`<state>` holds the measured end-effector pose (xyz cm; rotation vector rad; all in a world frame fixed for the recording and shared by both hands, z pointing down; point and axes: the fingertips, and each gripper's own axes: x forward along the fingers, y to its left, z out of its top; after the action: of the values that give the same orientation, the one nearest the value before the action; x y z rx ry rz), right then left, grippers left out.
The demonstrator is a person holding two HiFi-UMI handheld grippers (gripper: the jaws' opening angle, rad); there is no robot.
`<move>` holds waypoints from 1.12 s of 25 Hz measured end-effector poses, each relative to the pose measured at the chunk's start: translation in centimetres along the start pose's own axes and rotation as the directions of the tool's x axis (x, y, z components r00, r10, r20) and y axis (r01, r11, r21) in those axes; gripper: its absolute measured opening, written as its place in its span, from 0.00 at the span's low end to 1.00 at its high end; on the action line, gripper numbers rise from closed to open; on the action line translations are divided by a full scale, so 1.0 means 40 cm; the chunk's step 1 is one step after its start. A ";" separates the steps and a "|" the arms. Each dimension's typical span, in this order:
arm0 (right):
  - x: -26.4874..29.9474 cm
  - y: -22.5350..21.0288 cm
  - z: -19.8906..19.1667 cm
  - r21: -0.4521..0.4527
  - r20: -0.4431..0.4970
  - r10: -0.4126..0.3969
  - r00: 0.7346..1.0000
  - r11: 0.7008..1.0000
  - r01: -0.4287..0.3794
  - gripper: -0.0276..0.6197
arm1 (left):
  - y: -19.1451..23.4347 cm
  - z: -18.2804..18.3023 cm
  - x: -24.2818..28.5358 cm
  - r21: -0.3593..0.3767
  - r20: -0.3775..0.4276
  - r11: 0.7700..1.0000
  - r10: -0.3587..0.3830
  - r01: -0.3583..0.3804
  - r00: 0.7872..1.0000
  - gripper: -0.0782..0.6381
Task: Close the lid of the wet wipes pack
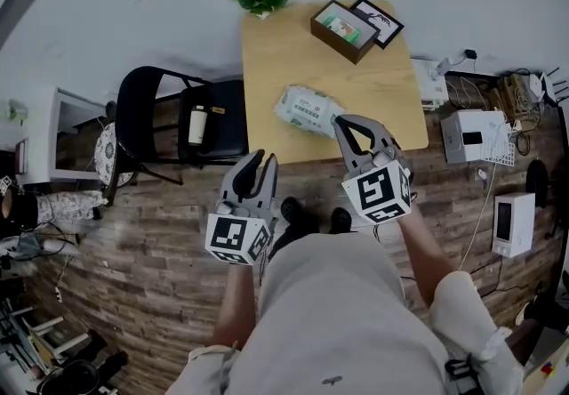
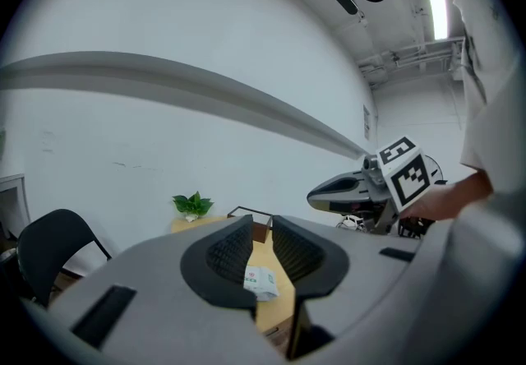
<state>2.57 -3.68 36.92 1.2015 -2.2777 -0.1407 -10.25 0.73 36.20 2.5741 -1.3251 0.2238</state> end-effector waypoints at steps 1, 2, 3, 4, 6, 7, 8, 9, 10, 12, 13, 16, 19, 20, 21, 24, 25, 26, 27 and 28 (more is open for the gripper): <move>-0.016 -0.004 0.005 0.011 0.019 0.000 1.000 1.000 0.000 0.04 | -0.013 0.001 -0.002 0.002 0.002 1.000 0.003 -0.003 1.000 0.21; -0.033 -0.007 0.010 0.027 0.037 0.002 0.999 1.000 -0.003 0.04 | -0.025 0.002 -0.004 0.004 0.005 1.000 0.008 -0.008 1.000 0.21; -0.048 -0.010 0.014 0.044 0.054 0.006 0.999 0.999 -0.008 0.04 | -0.037 0.004 -0.007 0.005 0.007 1.000 0.012 -0.012 1.000 0.20; -0.063 -0.012 0.017 0.062 0.070 0.010 0.998 0.998 -0.014 0.04 | -0.048 0.007 -0.009 0.007 0.009 1.000 0.016 -0.016 1.000 0.20; -0.092 -0.018 0.021 0.101 0.101 0.018 0.995 0.994 -0.029 0.04 | -0.072 0.011 -0.012 0.010 0.013 1.000 0.019 -0.019 1.000 0.20; -0.107 -0.021 0.023 0.120 0.116 0.022 0.993 0.992 -0.036 0.04 | -0.084 0.013 -0.013 0.011 0.016 1.000 0.020 -0.020 1.000 0.19; -0.122 -0.022 0.025 0.138 0.133 0.026 0.991 0.989 -0.044 0.04 | -0.097 0.013 -0.014 0.011 0.019 1.000 0.022 -0.022 1.000 0.19; -0.139 -0.023 0.026 0.154 0.150 0.028 0.988 0.987 -0.051 0.04 | -0.110 0.011 -0.016 0.011 0.022 1.000 0.024 -0.024 0.999 0.19; -0.155 -0.023 0.026 0.168 0.167 0.029 0.986 0.984 -0.057 0.04 | -0.123 0.009 -0.019 0.012 0.024 1.000 0.026 -0.026 0.999 0.18; -0.185 -0.018 0.024 0.192 0.195 0.031 0.980 0.979 -0.069 0.04 | -0.149 0.001 -0.029 0.011 0.026 0.999 0.031 -0.032 0.999 0.18; -0.197 -0.014 0.020 0.203 0.203 0.034 0.978 0.976 -0.076 0.04 | -0.160 -0.003 -0.034 0.010 0.027 0.999 0.033 -0.034 0.999 0.17; -0.227 0.001 0.006 0.235 0.217 0.050 0.975 0.967 -0.102 0.04 | -0.186 -0.010 -0.046 0.007 0.028 0.999 0.039 -0.039 0.999 0.16; -0.252 0.014 -0.009 0.246 0.232 0.058 0.971 0.962 -0.117 0.04 | -0.205 -0.013 -0.061 0.011 0.032 0.999 0.044 -0.045 0.998 0.16; -0.259 0.018 -0.014 0.247 0.237 0.059 0.970 0.962 -0.119 0.04 | -0.211 -0.014 -0.066 0.014 0.034 0.999 0.047 -0.047 0.998 0.15; -0.266 0.022 -0.018 0.252 0.240 0.060 0.969 0.960 -0.122 0.04 | -0.216 -0.016 -0.071 0.015 0.036 0.999 0.049 -0.050 0.998 0.15; -0.280 0.038 -0.028 0.265 0.243 0.073 0.967 0.954 -0.139 0.04 | -0.228 -0.025 -0.084 0.011 0.034 0.998 0.058 -0.058 0.998 0.14; -0.283 0.043 -0.032 0.268 0.244 0.079 0.967 0.952 -0.145 0.04 | -0.231 -0.028 -0.087 0.009 0.033 0.998 0.060 -0.061 0.998 0.14; -0.287 0.047 -0.034 0.271 0.247 0.085 0.965 0.950 -0.153 0.04 | -0.235 -0.029 -0.089 0.007 0.031 0.998 0.062 -0.062 0.998 0.13; -0.290 0.049 -0.034 0.274 0.251 0.092 0.964 0.948 -0.162 0.04 | -0.239 -0.030 -0.090 0.007 0.030 0.998 0.063 -0.063 0.998 0.13; -0.294 0.050 -0.033 0.277 0.256 0.098 0.962 0.946 -0.170 0.04 | -0.244 -0.029 -0.091 0.007 0.028 0.998 0.062 -0.062 0.998 0.13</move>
<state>7.03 7.00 33.74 1.2240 -2.6582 0.1204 -4.43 9.38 35.07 2.5543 -1.4180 0.2050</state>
